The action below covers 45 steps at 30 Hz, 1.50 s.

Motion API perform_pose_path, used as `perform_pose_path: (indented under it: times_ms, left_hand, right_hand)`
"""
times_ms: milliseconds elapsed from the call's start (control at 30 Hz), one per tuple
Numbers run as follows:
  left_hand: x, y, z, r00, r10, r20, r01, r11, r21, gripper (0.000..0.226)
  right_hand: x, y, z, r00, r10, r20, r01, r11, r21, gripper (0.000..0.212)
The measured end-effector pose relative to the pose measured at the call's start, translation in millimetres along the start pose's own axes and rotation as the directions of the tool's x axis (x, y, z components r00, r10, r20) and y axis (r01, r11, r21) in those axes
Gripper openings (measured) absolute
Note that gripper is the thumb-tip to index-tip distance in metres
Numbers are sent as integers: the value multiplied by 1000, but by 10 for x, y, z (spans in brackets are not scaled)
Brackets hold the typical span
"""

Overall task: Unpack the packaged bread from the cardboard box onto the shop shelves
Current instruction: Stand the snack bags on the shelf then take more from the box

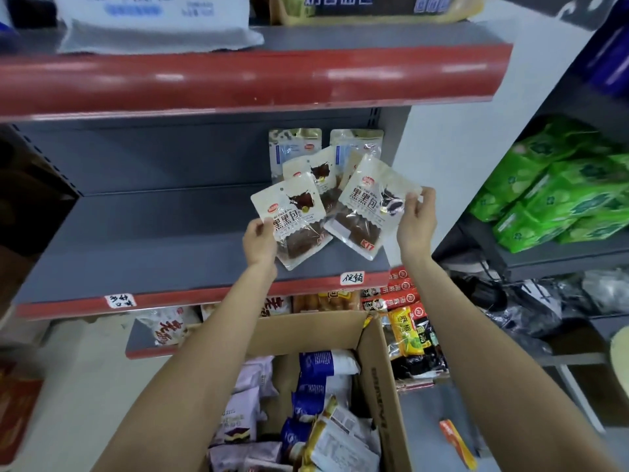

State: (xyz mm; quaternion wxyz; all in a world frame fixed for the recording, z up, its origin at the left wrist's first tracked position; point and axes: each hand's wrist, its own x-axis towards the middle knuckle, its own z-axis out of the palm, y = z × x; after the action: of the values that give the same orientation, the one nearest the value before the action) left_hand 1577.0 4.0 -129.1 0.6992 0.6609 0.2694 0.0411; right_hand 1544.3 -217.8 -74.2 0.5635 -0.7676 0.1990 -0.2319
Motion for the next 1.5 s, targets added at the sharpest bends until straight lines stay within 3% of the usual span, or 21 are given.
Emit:
perform_pose_path:
  times_ms: [133,233,333,433,533,700,800,933,1033,1100,1233,1333,1400,1500]
  left_hand:
    - [-40,34,22,1000,13,11,-13,1000,-23,12]
    - [-96,70,25,999,22,33,-21,1000,-23,7]
    - [-292,138,-31,996,41,84,-41,999,-7,29]
    - [-615,126,-192,993,86,87,-90,995,47,46]
    - [-996,-40,-478,986,136,94,-147,981,127,38]
    - [-1520,-424,-1065,952,243,185,-282,931,232,16]
    - [-1658,-829,-1509,940,237,245,-324,846,423,16]
    - [-1784,-1618,-2112,954,-45,296,-166,742,650,12]
    - [-1968,-2200,-2480,960,-199,198,-8,686,727,13]
    - [-2088,-2493,-2672,953,-280,115,75,588,805,14]
    - [-2221,-2870,-2897,872,-488,38,68,197,978,32]
    - [-2277,-3043,-2981,870,-488,67,-147,-126,981,46]
    - [-2264,-3140,-3040,834,-543,95,-319,-334,887,70]
    - [-2196,-3261,-3125,814,-571,103,-425,-466,776,86]
  right_hand:
    - [-24,234,170,978,-39,205,53,997,-60,24]
    - [-103,315,124,944,-44,328,45,999,3,43]
    - [-256,375,-35,950,-21,313,38,998,-46,70]
    - [-581,428,-253,952,19,306,13,995,-104,58]
    - [-1039,438,-477,925,79,371,-70,997,-37,36]
    - [-1658,633,-628,810,129,572,-111,992,-67,18]
    - [-2016,849,-580,706,174,687,-86,983,-161,18]
    - [-2459,1284,-421,559,206,803,86,949,-303,18]
    - [-2774,1614,-263,434,206,877,313,879,-361,21]
    - [-2986,1821,-174,347,240,907,433,817,-382,22]
    - [-3386,2151,26,169,248,954,587,752,-299,23]
    - [-3681,2316,192,18,190,982,659,736,-155,26]
    - [-3858,2403,360,-88,124,988,729,684,-21,33]
    - [-4066,2567,652,-224,118,967,812,572,118,48]
